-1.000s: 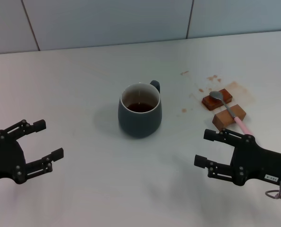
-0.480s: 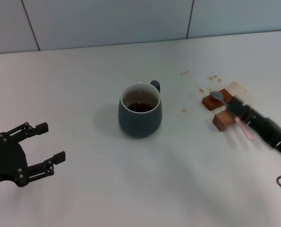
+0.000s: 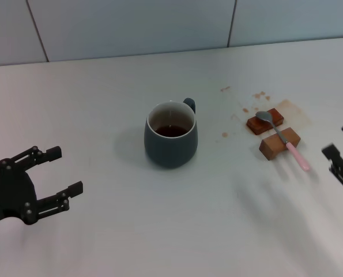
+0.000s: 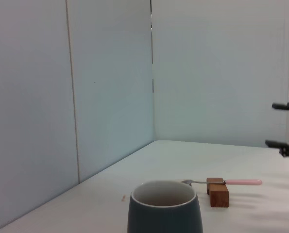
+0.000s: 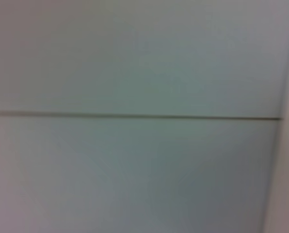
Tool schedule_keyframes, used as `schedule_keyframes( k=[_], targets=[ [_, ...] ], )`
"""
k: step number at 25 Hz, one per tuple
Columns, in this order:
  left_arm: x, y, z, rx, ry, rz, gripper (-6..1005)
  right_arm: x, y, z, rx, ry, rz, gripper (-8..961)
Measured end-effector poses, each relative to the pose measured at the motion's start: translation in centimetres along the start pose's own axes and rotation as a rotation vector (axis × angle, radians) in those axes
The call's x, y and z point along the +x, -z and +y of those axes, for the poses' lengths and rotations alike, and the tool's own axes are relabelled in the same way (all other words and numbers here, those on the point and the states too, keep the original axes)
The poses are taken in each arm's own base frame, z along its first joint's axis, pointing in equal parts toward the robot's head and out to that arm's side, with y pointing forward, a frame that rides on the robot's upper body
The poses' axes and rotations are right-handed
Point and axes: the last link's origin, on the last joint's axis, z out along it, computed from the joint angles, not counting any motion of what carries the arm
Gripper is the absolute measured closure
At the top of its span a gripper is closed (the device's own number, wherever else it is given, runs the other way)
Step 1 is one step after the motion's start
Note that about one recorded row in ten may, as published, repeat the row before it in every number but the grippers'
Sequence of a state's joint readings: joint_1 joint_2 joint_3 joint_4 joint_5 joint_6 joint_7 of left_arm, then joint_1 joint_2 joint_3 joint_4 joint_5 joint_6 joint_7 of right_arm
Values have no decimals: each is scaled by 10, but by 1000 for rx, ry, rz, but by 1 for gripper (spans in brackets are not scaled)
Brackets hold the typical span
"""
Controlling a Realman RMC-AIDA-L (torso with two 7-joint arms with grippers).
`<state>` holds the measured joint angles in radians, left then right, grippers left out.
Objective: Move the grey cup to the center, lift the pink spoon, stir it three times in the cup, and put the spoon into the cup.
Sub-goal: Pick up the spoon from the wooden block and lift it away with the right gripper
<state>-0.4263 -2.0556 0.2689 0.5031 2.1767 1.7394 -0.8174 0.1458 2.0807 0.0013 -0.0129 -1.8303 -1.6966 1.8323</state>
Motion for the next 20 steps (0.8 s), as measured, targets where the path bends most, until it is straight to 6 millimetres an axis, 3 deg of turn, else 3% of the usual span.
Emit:
schedule_keyframes(
  k=[8, 20],
  targets=[
    [2, -4, 0, -5, 0, 9, 189, 2, 20, -20, 132, -139, -85, 184],
    [6, -4, -2, 14, -2, 43, 189, -1, 7, -33, 219, -125, -64, 184]
  ],
)
